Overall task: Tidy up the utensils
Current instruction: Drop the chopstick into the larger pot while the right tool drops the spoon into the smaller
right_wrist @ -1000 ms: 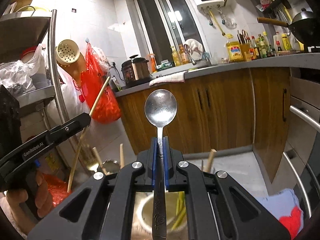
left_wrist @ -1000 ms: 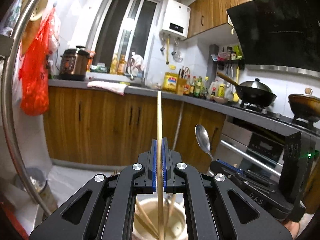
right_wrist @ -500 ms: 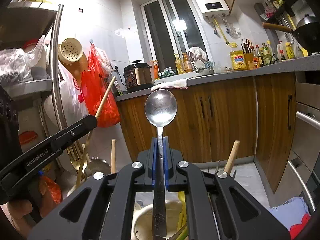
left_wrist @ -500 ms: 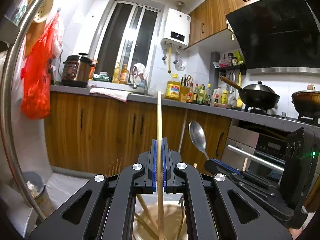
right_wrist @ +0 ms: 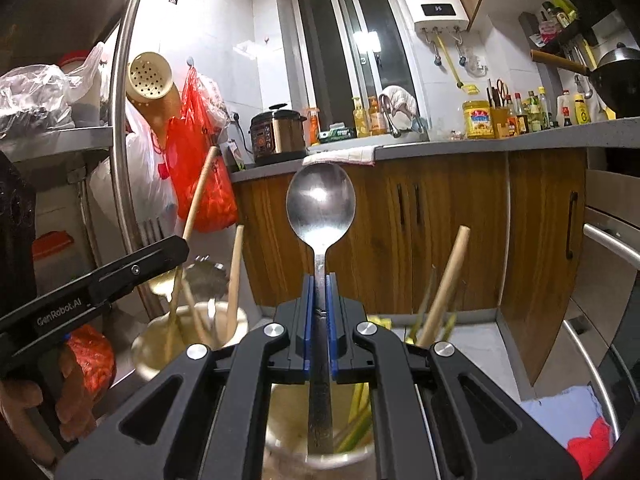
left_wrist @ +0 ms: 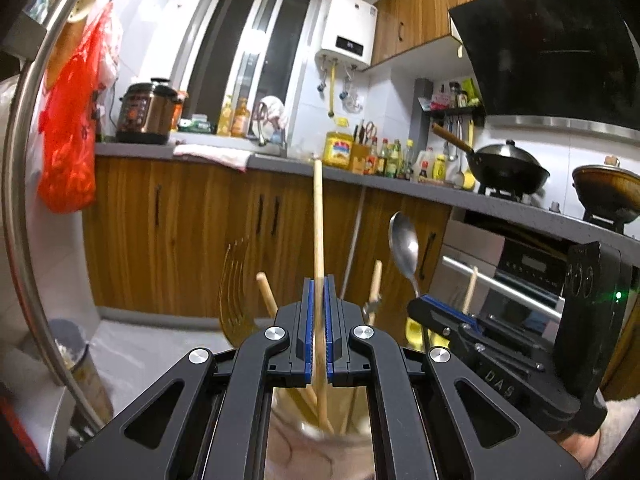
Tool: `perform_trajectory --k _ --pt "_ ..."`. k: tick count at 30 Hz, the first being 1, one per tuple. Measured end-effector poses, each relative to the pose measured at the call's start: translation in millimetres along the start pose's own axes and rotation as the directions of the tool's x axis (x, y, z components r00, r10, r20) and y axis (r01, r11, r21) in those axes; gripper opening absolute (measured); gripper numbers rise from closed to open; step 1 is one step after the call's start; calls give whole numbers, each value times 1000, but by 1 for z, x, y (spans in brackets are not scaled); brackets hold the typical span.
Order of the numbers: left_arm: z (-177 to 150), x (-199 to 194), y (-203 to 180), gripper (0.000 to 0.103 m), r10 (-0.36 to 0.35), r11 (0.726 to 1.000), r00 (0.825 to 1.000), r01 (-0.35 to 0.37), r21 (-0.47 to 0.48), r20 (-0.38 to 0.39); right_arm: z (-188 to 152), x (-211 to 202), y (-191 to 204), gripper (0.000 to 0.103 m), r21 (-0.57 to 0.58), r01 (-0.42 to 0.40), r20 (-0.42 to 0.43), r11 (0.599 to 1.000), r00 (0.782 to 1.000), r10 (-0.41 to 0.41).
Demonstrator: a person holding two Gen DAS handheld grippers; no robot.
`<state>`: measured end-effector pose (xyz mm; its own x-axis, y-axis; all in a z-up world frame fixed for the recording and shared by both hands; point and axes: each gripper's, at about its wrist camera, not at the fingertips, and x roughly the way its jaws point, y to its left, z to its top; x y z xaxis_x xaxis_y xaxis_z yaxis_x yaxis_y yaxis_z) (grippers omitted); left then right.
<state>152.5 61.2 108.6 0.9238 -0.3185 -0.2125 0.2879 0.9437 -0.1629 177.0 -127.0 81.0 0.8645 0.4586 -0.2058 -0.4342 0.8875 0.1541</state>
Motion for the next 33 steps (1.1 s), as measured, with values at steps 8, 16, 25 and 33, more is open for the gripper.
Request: perform_trajectory --k 8,16,25,33 --pt "-9 -2 3 5 -8 1000 987 4 -28 -160 -13 -13 2 6 7 8 -107 1000 994 -8" --pt "-15 5 0 5 0 1000 972 -3 -10 -234 -25 -5 4 6 9 0 -190 1000 982 1" --pt "-16 10 -7 9 3 1000 972 -1 9 -235 -24 -1 -2 6 38 -5 -216 999 976 13" --pt "-11 6 -11 16 33 999 972 -27 31 -233 -20 4 -1 7 39 -11 -241 999 970 21"
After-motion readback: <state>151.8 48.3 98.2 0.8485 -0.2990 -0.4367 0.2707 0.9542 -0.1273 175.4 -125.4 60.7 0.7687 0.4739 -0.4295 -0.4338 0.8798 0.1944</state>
